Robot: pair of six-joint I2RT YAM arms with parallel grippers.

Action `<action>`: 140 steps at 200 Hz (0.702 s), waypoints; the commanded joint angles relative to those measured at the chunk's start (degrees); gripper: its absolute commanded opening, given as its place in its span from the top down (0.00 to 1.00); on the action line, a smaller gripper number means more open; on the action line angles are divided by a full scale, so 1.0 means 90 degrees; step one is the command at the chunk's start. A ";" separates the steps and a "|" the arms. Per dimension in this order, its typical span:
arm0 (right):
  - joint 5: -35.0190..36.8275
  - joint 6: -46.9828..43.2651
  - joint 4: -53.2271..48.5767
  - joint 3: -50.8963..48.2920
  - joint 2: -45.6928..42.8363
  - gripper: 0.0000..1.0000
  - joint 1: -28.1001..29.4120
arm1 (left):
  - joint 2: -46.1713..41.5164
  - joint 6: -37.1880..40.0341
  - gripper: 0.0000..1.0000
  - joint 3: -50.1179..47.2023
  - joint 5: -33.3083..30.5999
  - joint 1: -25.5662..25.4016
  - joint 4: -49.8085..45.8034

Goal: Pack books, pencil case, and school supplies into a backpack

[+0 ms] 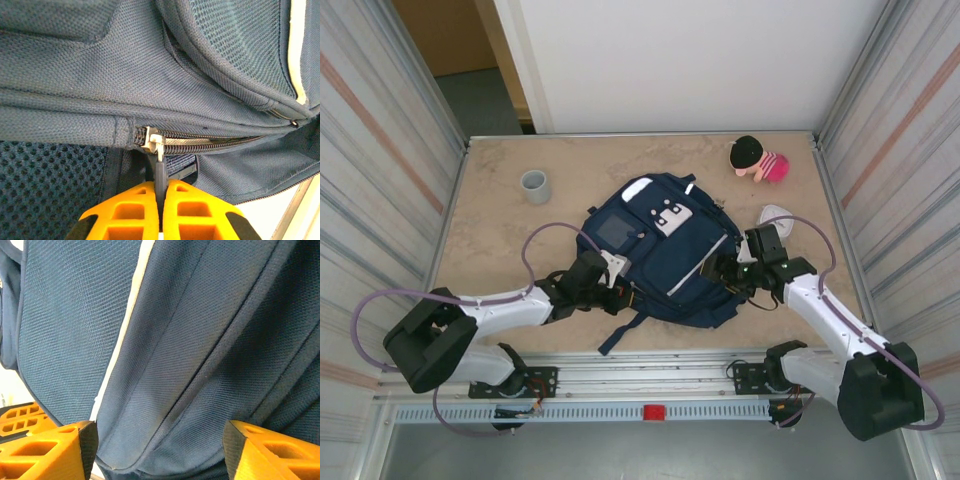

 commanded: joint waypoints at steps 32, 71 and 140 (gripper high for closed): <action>-0.0823 0.0854 0.1573 -0.0107 0.0777 0.60 0.0040 | -0.0082 0.0150 0.95 0.0226 0.0048 -0.0117 0.0082; -0.0872 0.1151 0.2295 0.0034 0.0919 0.85 0.0367 | 0.0103 0.0406 0.93 0.0391 0.0877 -0.0330 0.0313; -0.0939 0.1512 0.2904 0.0380 0.0961 0.92 0.0727 | 0.0652 0.0369 0.79 0.0807 0.0903 -0.0501 0.0305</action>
